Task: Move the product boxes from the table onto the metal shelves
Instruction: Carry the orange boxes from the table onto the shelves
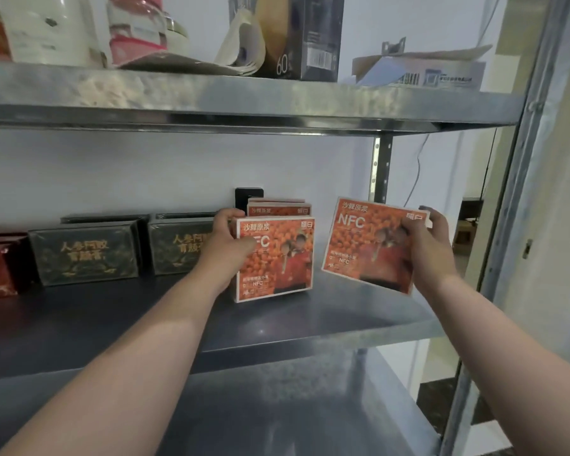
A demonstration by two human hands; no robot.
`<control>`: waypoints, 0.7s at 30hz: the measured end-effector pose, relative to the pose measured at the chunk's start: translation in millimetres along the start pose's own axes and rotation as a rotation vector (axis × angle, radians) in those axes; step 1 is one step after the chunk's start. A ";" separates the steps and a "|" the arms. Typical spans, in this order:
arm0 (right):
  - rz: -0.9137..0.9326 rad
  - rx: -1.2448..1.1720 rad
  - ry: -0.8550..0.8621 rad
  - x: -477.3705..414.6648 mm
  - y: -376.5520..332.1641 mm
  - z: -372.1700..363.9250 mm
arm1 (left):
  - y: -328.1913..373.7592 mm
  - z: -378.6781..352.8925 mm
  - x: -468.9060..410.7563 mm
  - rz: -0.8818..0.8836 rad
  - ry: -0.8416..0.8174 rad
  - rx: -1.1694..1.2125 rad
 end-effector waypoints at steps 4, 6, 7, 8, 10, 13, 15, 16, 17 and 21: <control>0.039 0.163 -0.054 -27.2 15.8 1.3 | -11.4 -11.8 -21.6 0.015 0.004 -0.062; 0.046 0.236 -0.092 -40.8 21.9 0.1 | -17.3 -16.1 -30.4 0.028 0.019 -0.127; 0.051 0.266 -0.106 -48.6 24.4 0.3 | -18.1 -17.6 -34.7 0.024 0.032 -0.166; 0.057 0.291 -0.120 -55.6 25.5 0.5 | -18.0 -17.7 -40.0 0.017 0.051 -0.226; 0.068 0.322 -0.147 -68.7 28.8 0.7 | -14.3 -17.1 -49.1 -0.009 0.093 -0.450; 0.111 0.397 -0.217 -82.7 30.2 -0.7 | 1.0 -25.5 -51.4 -0.194 0.139 -0.950; 0.143 0.465 -0.258 -91.6 31.0 -3.3 | 6.3 -44.0 -50.1 -0.277 0.094 -1.298; 0.161 0.526 -0.282 -95.6 31.5 -5.4 | 4.7 -52.7 -51.2 -0.252 0.057 -1.419; 0.183 0.599 -0.299 -99.7 32.3 -7.6 | 1.8 -59.4 -53.4 -0.206 0.028 -1.489; 0.331 0.846 -0.323 -110.8 34.0 -18.6 | -2.4 -72.0 -59.6 -0.166 0.043 -1.512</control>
Point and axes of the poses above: each hand's wrist, its own x-axis away from the middle knuckle, its own z-axis out of the back of the hand, y = z × x, the point moved 6 cm from there along -x, towards the middle knuckle, and after that the axes turned 13 degrees about -y, right-handed, at the moved point
